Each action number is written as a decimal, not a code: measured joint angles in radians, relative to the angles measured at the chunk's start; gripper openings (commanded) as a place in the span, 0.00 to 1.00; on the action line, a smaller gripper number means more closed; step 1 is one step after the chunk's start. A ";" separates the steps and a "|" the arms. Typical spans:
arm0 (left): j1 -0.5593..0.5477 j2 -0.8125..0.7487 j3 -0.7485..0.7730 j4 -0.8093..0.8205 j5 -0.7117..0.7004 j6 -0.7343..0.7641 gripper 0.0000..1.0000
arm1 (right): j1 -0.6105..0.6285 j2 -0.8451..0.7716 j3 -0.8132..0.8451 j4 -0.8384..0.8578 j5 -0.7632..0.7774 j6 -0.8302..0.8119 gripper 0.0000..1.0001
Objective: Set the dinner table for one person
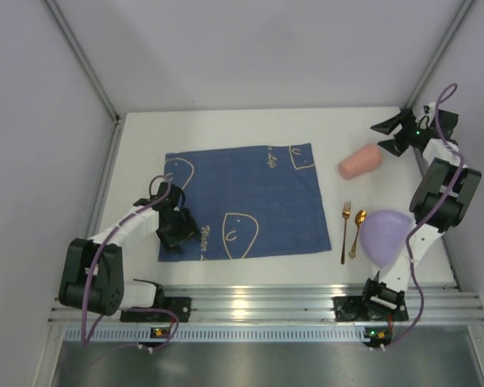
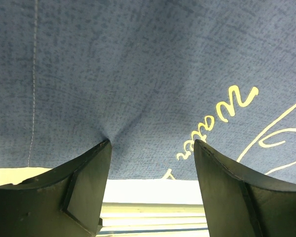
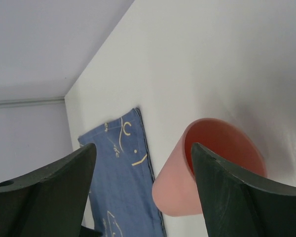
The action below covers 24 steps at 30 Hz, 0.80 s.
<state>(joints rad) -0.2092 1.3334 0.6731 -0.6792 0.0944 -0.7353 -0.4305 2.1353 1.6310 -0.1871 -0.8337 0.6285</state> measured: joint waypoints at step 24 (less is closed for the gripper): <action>-0.028 -0.015 0.004 0.003 0.022 0.029 0.73 | 0.016 -0.132 -0.189 -0.033 -0.006 -0.044 0.75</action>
<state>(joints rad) -0.2375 1.3182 0.6769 -0.6762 0.1165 -0.7059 -0.4145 2.0033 1.4422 -0.2199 -0.8398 0.5846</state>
